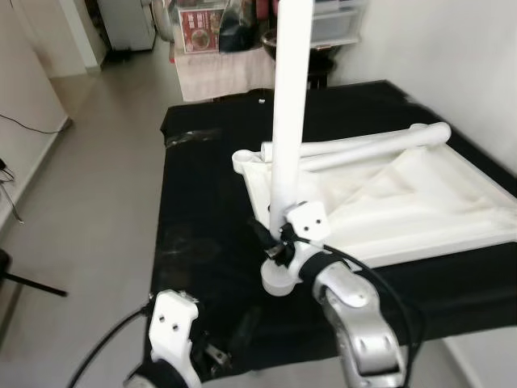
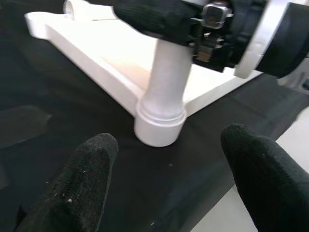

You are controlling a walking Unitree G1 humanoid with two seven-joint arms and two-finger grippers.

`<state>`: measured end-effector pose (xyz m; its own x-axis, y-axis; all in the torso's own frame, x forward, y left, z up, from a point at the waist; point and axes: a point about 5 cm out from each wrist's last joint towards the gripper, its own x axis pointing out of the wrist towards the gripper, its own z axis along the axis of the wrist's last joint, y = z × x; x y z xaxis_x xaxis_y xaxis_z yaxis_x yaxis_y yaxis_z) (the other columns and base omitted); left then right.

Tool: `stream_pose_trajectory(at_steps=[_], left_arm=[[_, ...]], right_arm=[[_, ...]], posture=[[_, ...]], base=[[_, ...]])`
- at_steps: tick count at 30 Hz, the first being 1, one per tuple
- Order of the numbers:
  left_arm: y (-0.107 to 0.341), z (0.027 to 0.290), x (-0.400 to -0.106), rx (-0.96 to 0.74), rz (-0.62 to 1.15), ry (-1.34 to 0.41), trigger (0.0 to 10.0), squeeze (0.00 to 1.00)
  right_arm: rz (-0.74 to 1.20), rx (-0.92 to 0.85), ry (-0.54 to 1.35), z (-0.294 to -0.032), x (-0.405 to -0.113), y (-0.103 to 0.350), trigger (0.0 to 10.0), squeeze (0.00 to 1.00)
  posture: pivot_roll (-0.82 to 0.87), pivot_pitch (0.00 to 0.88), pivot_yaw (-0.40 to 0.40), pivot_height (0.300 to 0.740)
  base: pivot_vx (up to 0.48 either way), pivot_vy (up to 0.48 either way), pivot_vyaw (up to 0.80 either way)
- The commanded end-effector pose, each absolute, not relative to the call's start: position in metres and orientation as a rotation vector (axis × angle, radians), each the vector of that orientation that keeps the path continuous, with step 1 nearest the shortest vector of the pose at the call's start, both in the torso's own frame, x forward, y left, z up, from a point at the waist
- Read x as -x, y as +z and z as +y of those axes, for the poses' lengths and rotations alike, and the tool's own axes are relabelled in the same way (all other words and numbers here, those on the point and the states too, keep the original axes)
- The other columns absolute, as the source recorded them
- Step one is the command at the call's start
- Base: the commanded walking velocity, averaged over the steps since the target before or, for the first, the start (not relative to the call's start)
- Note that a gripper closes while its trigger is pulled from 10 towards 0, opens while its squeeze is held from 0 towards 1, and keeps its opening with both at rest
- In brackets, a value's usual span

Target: Building children table

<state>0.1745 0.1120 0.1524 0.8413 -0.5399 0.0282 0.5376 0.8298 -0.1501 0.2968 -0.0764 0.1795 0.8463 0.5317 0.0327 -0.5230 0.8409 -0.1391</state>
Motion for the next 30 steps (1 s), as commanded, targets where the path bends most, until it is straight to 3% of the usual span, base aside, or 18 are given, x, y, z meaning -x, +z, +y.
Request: stream_pose_trajectory(at_steps=[1,3,4,5,6,7,8,12,16,17,18,19,20,24,30], left_arm=[[0.148,0.112,-0.175,0.172,0.035,-0.570,10.0,0.00],[0.148,0.112,-0.176,0.170,0.028,-0.554,10.0,0.00],[0.148,0.114,-0.177,0.169,0.022,-0.537,10.0,0.00],[0.148,0.115,-0.178,0.169,0.019,-0.527,10.0,0.00],[0.148,0.115,-0.178,0.169,0.019,-0.527,10.0,0.00],[0.148,0.115,-0.178,0.169,0.018,-0.523,10.0,0.00],[0.148,0.115,-0.178,0.171,0.017,-0.525,10.0,0.00],[0.148,0.114,-0.178,0.173,0.016,-0.528,10.0,0.00],[0.149,0.112,-0.176,0.179,0.016,-0.540,10.0,0.00],[0.149,0.112,-0.176,0.179,0.016,-0.540,10.0,0.00],[0.150,0.110,-0.174,0.182,0.016,-0.544,10.0,0.00],[0.150,0.110,-0.174,0.182,0.016,-0.544,10.0,0.00],[0.150,0.110,-0.173,0.182,0.016,-0.545,10.0,0.00],[0.151,0.109,-0.172,0.183,0.016,-0.546,10.0,0.00],[0.154,0.107,-0.159,0.187,0.030,-0.548,10.0,0.00]], right_arm=[[0.070,0.193,0.512,-0.085,-0.302,0.150,0.0,0.00],[0.070,0.197,0.525,-0.083,-0.303,0.150,0.0,0.00],[0.072,0.199,0.533,-0.081,-0.303,0.150,7.9,0.00],[0.076,0.190,0.546,-0.079,-0.302,0.150,10.0,0.00],[0.076,0.190,0.546,-0.079,-0.302,0.150,10.0,0.00],[0.078,0.147,0.590,-0.075,-0.301,0.152,10.0,0.99],[0.069,0.106,0.658,-0.067,-0.297,0.158,10.0,1.00],[0.037,0.060,0.738,-0.060,-0.293,0.168,10.0,1.00],[-0.060,0.118,1.103,-0.061,-0.295,0.189,10.0,1.00],[-0.060,0.118,1.103,-0.061,-0.295,0.189,10.0,1.00],[-0.044,0.192,1.239,-0.068,-0.298,0.188,10.0,0.29],[-0.044,0.192,1.239,-0.068,-0.298,0.188,10.0,0.29],[-0.031,0.222,1.297,-0.072,-0.302,0.188,10.0,0.00],[-0.017,0.249,1.353,-0.076,-0.306,0.189,10.0,0.00],[0.004,0.230,1.477,-0.075,-0.336,0.208,10.0,0.00]], posture=[[0.04,0.100,-0.017,0.740],[0.05,0.093,-0.021,0.740],[0.05,0.093,-0.022,0.740],[0.05,0.090,-0.022,0.740],[0.05,0.090,-0.022,0.740],[0.05,0.092,-0.023,0.740],[0.05,0.092,-0.024,0.740],[0.05,0.095,-0.024,0.740],[0.05,0.108,-0.029,0.740],[0.05,0.108,-0.029,0.740],[0.06,0.119,-0.030,0.740],[0.06,0.119,-0.030,0.740],[0.07,0.125,-0.033,0.740],[0.07,0.125,-0.033,0.740],[0.11,0.182,-0.042,0.740]], base=[[0.000,0.000,0.00],[0.000,0.000,0.00],[0.000,0.000,0.00],[0.000,0.000,0.00],[0.000,0.000,0.00],[0.000,0.000,0.00],[0.000,0.000,0.00],[0.000,0.000,0.00],[0.000,0.000,0.00],[0.000,0.000,0.00],[0.000,0.000,0.00],[0.000,0.000,0.00],[0.000,0.000,0.00],[0.000,0.000,0.00],[0.000,0.000,0.00]])
